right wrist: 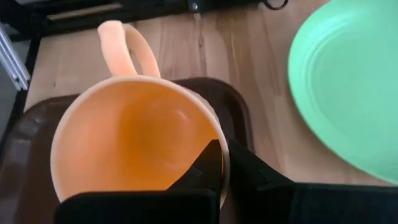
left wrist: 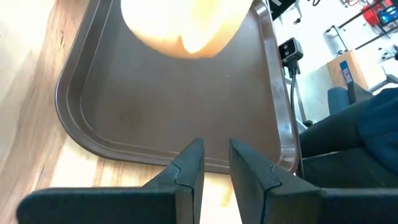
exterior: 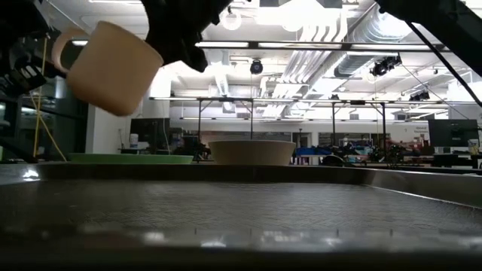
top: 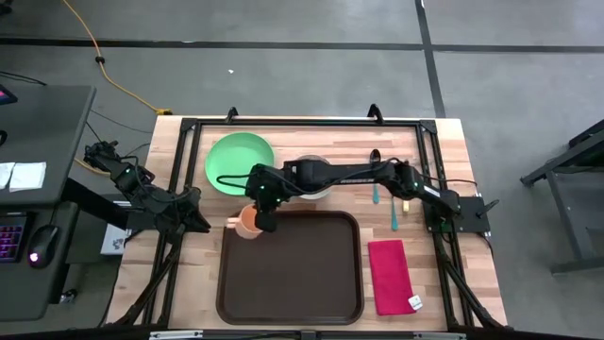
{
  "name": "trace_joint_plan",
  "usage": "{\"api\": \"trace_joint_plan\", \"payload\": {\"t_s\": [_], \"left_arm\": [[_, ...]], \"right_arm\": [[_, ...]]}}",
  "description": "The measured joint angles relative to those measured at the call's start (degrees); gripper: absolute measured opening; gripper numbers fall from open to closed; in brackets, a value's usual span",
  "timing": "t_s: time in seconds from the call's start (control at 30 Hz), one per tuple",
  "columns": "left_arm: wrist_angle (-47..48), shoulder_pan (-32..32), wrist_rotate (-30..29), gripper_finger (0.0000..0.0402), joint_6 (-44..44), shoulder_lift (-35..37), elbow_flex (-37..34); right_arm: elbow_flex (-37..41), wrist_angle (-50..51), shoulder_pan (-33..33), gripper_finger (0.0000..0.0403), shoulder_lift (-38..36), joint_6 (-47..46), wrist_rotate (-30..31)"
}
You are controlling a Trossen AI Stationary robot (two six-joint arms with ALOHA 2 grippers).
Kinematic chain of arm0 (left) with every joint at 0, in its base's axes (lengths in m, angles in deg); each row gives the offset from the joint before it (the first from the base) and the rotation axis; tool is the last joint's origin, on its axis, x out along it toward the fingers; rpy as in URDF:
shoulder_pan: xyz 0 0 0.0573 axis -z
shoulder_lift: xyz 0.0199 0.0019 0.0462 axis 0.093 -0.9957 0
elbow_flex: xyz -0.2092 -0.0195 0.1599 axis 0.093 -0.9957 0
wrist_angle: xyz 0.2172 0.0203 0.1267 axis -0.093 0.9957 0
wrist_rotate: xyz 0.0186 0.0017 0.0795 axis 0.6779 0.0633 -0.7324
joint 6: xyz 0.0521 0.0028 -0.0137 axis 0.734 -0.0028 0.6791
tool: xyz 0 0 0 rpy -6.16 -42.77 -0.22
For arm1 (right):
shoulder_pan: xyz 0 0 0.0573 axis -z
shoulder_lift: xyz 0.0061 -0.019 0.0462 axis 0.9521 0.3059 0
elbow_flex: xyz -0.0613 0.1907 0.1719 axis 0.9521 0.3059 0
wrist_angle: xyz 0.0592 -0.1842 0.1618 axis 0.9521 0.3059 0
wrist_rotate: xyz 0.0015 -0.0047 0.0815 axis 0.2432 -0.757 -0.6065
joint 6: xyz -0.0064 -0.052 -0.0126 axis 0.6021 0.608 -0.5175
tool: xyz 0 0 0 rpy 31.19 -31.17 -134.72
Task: Set up tray
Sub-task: Put the light orange mug on the top left of the brown tray
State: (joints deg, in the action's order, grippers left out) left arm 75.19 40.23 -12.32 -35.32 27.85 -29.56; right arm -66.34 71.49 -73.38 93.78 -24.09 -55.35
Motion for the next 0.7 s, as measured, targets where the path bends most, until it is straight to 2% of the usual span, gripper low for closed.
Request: {"api": "trace_joint_plan", "payload": {"t_s": [0.23, 0.7], "left_arm": [[0.0, 0.0, 0.0, 0.0104, 0.0, -0.2, 0.0], [0.0, 0.0, -0.4, 0.0104, 0.1, -0.2, 0.0]], "right_arm": [[0.0, 0.1, -0.4, 0.0000, 2.4, -0.2, -1.9], [0.0, -1.7, -1.2, 0.0000, 5.5, 0.3, -1.6]]}}
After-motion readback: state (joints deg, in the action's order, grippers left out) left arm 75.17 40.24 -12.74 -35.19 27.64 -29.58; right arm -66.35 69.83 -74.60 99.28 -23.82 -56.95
